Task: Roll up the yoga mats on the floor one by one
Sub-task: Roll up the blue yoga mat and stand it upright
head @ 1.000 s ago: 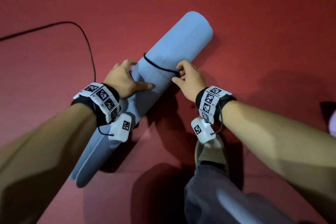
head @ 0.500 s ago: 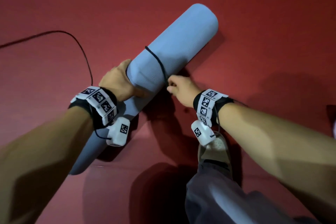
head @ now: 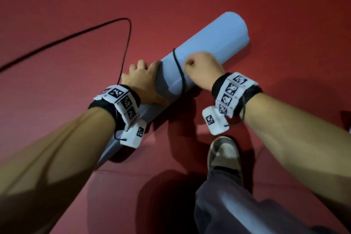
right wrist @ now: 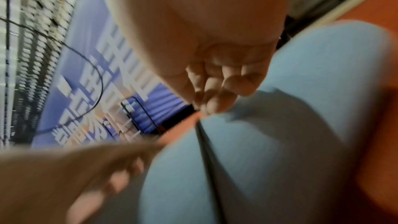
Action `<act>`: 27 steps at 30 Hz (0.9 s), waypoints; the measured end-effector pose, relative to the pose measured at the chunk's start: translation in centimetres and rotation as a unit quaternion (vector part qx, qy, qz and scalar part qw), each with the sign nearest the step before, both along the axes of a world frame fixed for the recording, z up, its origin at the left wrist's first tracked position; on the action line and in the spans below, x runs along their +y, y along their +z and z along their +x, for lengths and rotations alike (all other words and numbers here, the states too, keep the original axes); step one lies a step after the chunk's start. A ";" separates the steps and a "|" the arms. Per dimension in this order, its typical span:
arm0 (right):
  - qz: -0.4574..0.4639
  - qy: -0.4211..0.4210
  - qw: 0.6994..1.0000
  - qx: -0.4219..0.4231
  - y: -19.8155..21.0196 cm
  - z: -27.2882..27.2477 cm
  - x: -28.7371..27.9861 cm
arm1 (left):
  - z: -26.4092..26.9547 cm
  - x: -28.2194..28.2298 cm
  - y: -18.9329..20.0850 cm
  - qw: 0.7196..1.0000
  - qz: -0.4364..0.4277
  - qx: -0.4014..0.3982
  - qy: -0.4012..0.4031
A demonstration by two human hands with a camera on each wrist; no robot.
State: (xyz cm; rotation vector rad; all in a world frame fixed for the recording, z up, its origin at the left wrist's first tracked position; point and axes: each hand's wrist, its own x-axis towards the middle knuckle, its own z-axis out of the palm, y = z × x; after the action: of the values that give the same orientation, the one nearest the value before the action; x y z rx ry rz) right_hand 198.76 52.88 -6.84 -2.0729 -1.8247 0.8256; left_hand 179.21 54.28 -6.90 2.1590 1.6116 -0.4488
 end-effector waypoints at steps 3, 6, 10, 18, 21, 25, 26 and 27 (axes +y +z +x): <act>0.052 -0.018 0.998 -0.037 2.1 0.3 2.4 | -0.3 -0.1 0.3 0.999 -0.036 -0.039 0.007; -0.049 0.051 0.986 -0.150 2.8 -0.9 3.6 | -0.9 -0.8 0.1 0.994 -0.090 -0.052 0.030; -0.113 0.068 0.959 -0.252 2.3 -1.3 3.2 | -1.9 -2.2 -0.6 0.974 -0.185 -0.093 0.097; -0.217 0.079 0.936 -0.265 4.5 -1.2 3.2 | -1.7 -4.7 -1.6 0.962 -0.219 -0.122 0.111; -0.223 0.138 0.924 -0.278 5.4 -2.8 2.8 | -1.7 -5.1 -1.8 0.965 -0.194 -0.132 0.114; -0.204 0.235 0.941 -0.131 4.5 -7.5 0.5 | -0.6 -4.7 -1.8 0.971 -0.176 -0.120 0.106; -0.197 0.237 0.945 -0.107 4.4 -8.2 0.3 | -0.4 -4.3 -1.7 0.973 -0.177 -0.104 0.108; -0.197 0.218 0.952 -0.089 3.9 -8.2 0.5 | -0.6 -3.9 -1.6 0.973 -0.169 -0.108 0.114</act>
State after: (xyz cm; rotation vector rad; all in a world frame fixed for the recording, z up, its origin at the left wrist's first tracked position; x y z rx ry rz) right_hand 190.54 53.39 -2.92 -2.0416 -2.4404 1.2342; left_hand 178.64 50.35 -8.48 1.6874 1.5131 -0.3706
